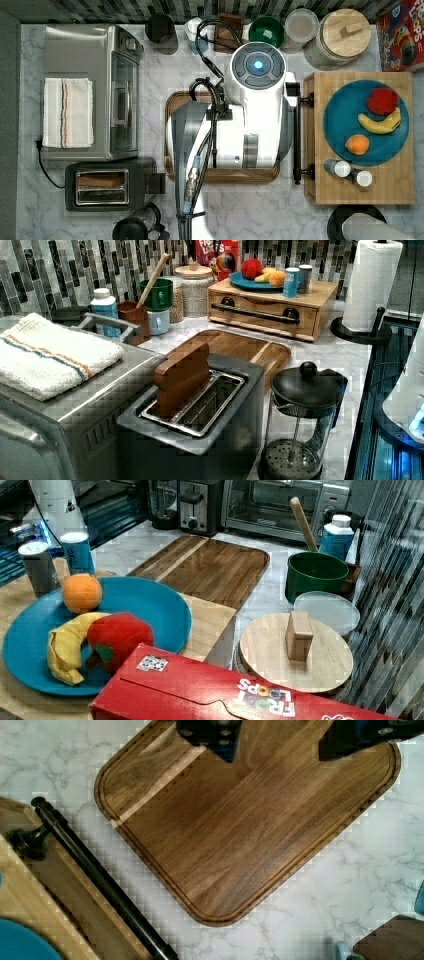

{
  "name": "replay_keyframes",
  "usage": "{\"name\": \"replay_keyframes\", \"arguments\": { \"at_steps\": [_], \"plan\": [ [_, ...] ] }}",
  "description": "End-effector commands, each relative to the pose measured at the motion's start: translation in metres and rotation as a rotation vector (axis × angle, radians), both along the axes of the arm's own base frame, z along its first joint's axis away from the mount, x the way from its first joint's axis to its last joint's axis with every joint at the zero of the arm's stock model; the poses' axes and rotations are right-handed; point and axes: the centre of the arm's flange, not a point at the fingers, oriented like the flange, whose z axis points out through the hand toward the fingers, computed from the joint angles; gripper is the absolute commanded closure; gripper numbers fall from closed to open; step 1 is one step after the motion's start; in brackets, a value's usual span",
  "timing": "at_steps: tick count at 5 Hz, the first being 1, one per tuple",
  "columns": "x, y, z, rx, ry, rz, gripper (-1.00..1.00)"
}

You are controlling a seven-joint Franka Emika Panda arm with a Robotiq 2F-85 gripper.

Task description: Open the drawer.

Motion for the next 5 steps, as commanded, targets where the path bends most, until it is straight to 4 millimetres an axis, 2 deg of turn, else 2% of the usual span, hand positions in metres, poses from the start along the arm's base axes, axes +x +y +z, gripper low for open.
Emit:
{"name": "replay_keyframes", "arguments": {
  "at_steps": [1,2,3,4,5],
  "plan": [
    [-0.001,0.0,-0.002,0.0,0.004,0.001,-1.0],
    [-0.007,0.0,-0.004,0.04,0.009,0.01,-1.0],
    [-0.016,-0.001,-0.01,0.016,0.037,0.093,-1.0],
    [-0.023,-0.025,-0.018,0.063,0.117,0.278,-1.0],
    [-0.037,-0.043,-0.026,0.051,0.106,0.448,-1.0]
  ]
}}
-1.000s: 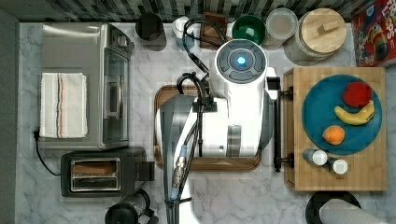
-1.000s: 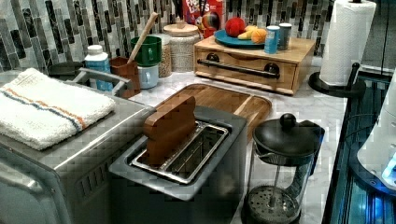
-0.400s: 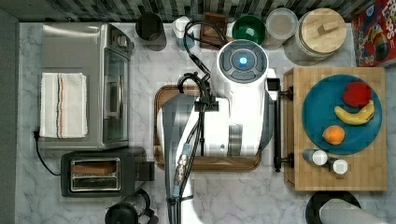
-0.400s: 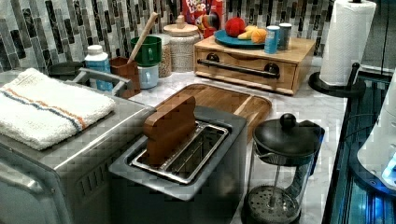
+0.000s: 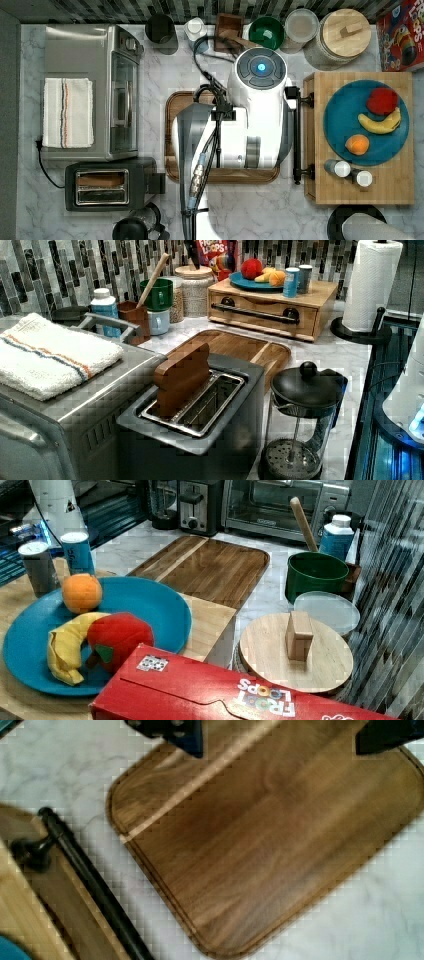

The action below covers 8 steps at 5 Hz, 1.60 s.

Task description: Open the drawer.

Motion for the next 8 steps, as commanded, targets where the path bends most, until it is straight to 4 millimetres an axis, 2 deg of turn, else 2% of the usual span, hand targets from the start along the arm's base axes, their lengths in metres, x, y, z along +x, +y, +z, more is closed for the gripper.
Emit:
{"name": "replay_keyframes", "arguments": {
  "at_steps": [1,3,4,5,6,8],
  "plan": [
    [-0.034,-0.056,-0.009,-0.005,-0.039,0.411,-1.0],
    [-0.042,-0.097,-0.037,-0.043,-0.13,0.534,-1.0],
    [-0.041,-0.114,-0.044,-0.064,-0.142,0.573,-1.0],
    [-0.036,-0.122,-0.046,-0.073,-0.132,0.589,-1.0],
    [-0.032,-0.133,-0.057,-0.075,-0.121,0.598,-1.0],
    [-0.031,-0.133,-0.078,-0.071,-0.123,0.581,-1.0]
  ]
}}
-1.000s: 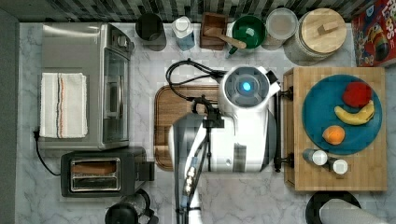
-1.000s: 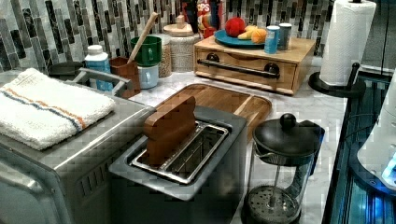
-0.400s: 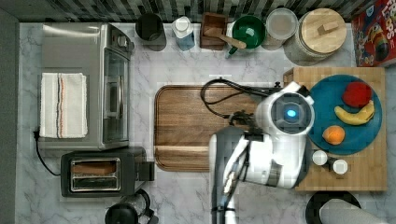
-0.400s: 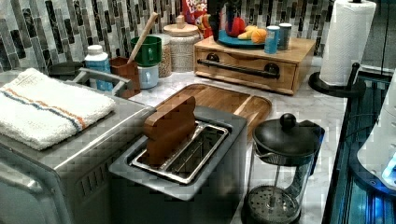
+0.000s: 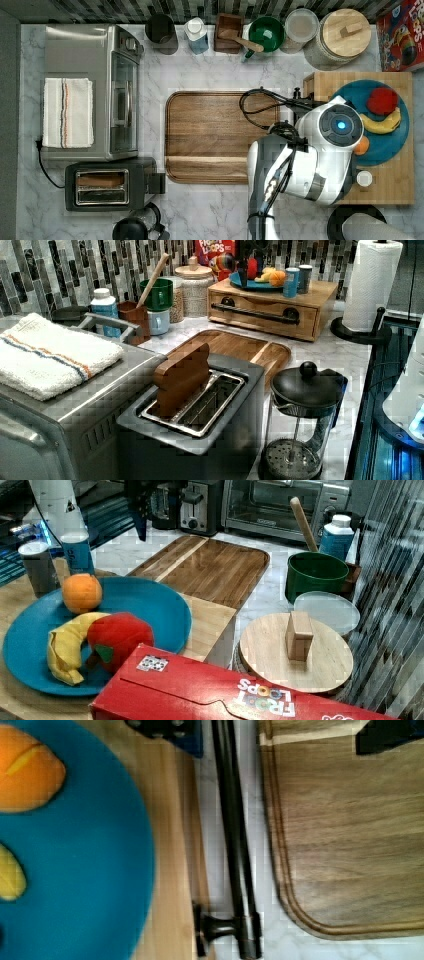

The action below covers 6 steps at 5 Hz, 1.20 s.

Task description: Open the drawer.

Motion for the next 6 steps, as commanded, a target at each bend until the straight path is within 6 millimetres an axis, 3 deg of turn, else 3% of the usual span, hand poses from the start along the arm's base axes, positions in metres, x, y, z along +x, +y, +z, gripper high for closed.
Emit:
{"name": "replay_keyframes", "arguments": {
  "at_steps": [1,3,6],
  "plan": [
    [0.025,0.022,-0.018,-0.036,-0.016,0.089,-1.0],
    [0.019,0.008,-0.057,-0.017,-0.039,0.065,-1.0],
    [0.023,0.004,-0.102,-0.002,-0.035,-0.003,-1.0]
  ]
}}
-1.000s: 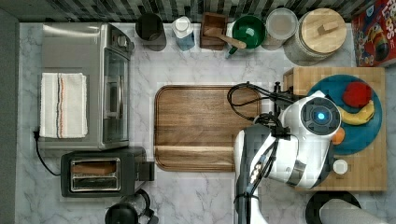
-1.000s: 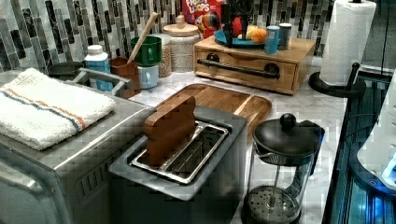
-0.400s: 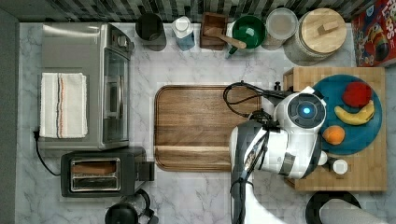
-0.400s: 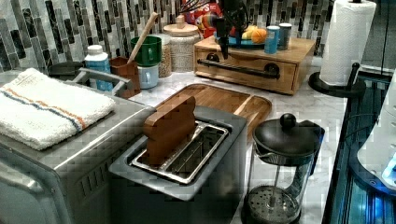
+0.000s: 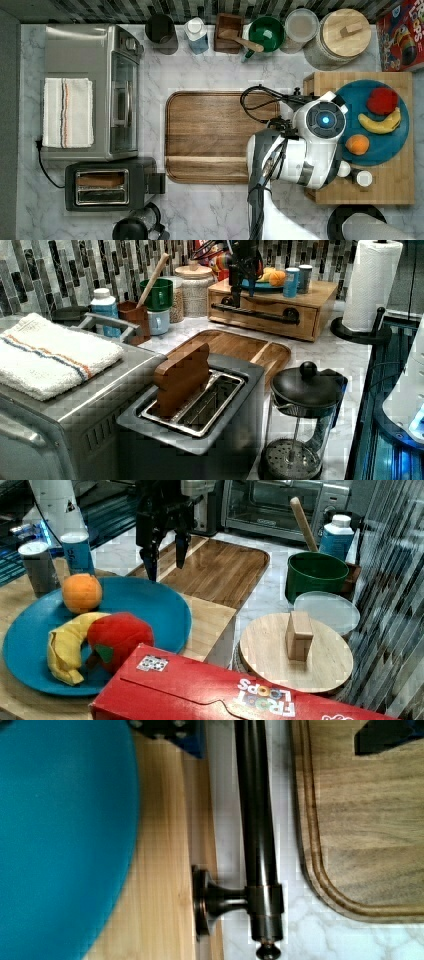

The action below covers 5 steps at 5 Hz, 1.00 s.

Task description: Open the drawer.

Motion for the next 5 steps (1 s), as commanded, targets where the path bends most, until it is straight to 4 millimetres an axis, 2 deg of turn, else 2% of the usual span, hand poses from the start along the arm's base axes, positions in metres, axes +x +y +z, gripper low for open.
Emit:
{"name": "replay_keyframes", "arguments": {
  "at_steps": [1,4,5],
  "plan": [
    [0.003,0.008,-0.042,0.067,0.014,-0.048,-1.0],
    [0.007,0.008,-0.059,0.058,-0.011,-0.019,-1.0],
    [0.014,0.016,-0.062,0.093,0.031,-0.004,-1.0]
  ]
}}
